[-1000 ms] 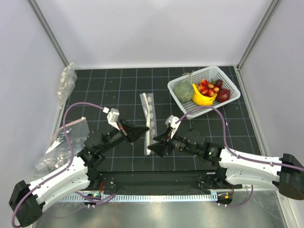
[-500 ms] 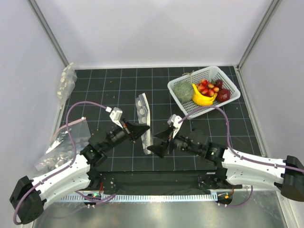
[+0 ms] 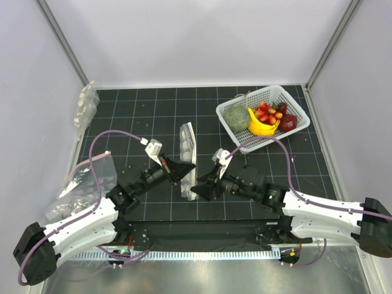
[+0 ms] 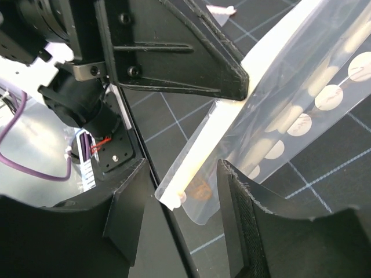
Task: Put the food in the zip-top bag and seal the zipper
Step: Pick up the zipper food storage bag at the center of the board.
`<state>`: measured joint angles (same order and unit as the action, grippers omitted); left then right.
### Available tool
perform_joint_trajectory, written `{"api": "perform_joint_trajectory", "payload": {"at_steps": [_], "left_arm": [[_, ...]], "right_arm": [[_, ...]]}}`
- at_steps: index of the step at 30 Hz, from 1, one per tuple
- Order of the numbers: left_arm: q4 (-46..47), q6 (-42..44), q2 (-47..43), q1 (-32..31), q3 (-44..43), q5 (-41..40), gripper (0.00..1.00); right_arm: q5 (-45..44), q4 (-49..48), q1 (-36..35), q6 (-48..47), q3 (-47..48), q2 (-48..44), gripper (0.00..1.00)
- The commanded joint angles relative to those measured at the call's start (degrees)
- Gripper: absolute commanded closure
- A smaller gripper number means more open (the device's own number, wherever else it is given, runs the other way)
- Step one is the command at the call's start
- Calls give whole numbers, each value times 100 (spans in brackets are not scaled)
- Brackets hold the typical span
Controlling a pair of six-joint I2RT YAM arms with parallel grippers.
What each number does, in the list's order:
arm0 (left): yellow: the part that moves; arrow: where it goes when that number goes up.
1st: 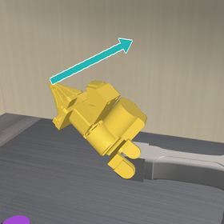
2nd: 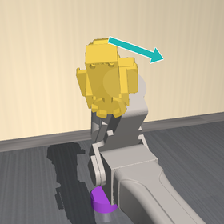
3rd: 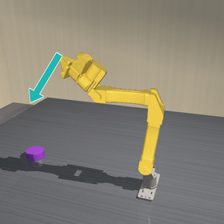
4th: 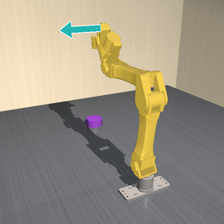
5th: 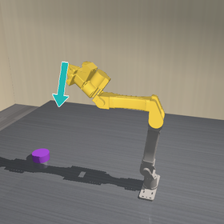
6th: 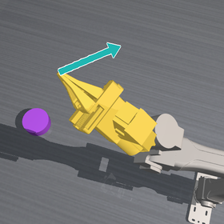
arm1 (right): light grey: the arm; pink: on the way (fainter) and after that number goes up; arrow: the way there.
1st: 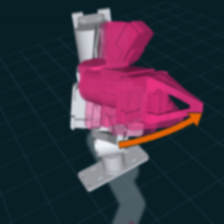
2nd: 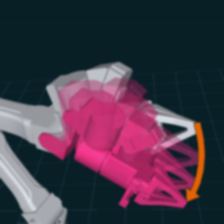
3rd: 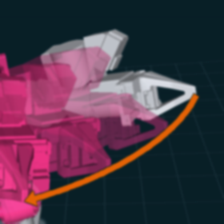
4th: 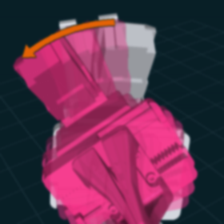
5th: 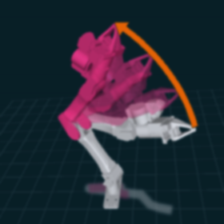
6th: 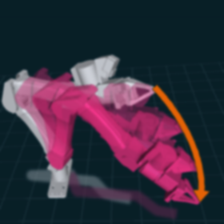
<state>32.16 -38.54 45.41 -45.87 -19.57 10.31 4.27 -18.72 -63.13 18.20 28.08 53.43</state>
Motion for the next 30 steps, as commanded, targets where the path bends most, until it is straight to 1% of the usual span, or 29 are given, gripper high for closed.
{"api": "perform_joint_trajectory", "payload": {"at_steps": [1,7,9,13,16,17,19,20,22,23,26,27,29,30], "left_arm": [[448,102,73,-80,-170,76,100],[545,93,109,-151,-161,130,100],[554,101,126,-151,-143,112,100],[598,137,223,-177,-143,24,100],[651,216,302,-247,-135,-63,99],[660,242,302,-273,-135,-99,100],[686,277,337,-317,-117,-160,100],[712,277,337,-326,-134,-178,100],[774,277,372,-370,-117,-169,99],[800,277,398,-388,-108,-169,100],[862,251,407,-414,-117,-143,99],[888,242,416,-423,-100,-134,100],[923,225,399,-423,-82,-108,100],[923,225,399,-423,-99,-108,100]], "right_arm": [[109,-194,12,17,269,106,44],[73,-149,12,17,330,212,44],[161,-176,12,17,330,203,50],[197,-202,12,26,313,185,58],[197,-202,12,35,313,177,67],[197,-202,12,35,313,177,69],[206,-202,12,44,321,194,69],[206,-211,12,52,321,212,67],[188,-202,12,70,348,282,56],[188,-220,12,96,356,317,53],[57,-290,12,140,365,475,54],[21,-307,12,140,365,510,57],[-40,-325,12,158,365,528,74],[-58,-325,12,149,365,528,74]]}}
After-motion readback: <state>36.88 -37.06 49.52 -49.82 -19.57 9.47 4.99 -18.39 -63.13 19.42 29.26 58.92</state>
